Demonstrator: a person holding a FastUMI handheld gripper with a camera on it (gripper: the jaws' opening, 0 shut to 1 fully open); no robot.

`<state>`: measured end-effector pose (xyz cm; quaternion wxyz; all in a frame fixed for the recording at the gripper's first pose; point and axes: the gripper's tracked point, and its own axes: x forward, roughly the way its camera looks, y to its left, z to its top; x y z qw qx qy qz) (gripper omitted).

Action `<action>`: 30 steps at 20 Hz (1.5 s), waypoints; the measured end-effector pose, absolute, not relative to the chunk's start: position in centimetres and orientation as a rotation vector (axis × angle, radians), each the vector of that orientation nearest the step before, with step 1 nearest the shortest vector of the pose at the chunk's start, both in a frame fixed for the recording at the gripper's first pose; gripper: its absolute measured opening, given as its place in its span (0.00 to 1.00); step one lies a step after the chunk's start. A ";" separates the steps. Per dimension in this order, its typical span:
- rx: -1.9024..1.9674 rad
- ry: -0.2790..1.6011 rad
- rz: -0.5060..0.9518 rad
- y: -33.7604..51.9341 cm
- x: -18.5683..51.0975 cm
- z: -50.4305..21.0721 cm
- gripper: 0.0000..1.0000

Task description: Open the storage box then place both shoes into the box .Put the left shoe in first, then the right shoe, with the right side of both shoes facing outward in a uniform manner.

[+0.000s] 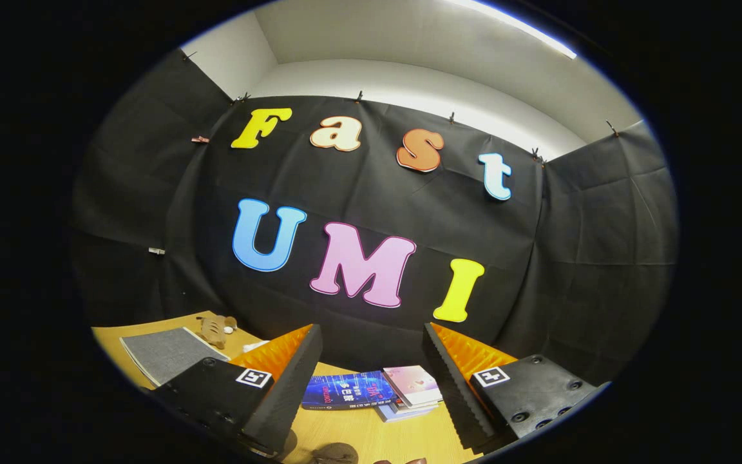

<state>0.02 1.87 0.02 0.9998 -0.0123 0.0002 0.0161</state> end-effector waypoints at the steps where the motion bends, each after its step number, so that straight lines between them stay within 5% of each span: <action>1: -0.025 0.007 0.072 2.8 0.1 0.1 0.97; 5: 0.094 0.131 0.634 12.9 -0.7 -0.4 0.97; 8: 0.651 0.260 0.850 17.7 -2.5 -1.2 0.95; 12: 1.196 0.605 0.898 21.3 -3.0 -8.8 0.95; 16: 1.296 0.825 0.934 25.7 -2.7 -16.0 0.95; 29: 1.477 1.005 1.014 34.2 -1.4 -25.5 0.94; 30: 1.489 1.011 1.024 34.5 -1.7 -25.5 0.88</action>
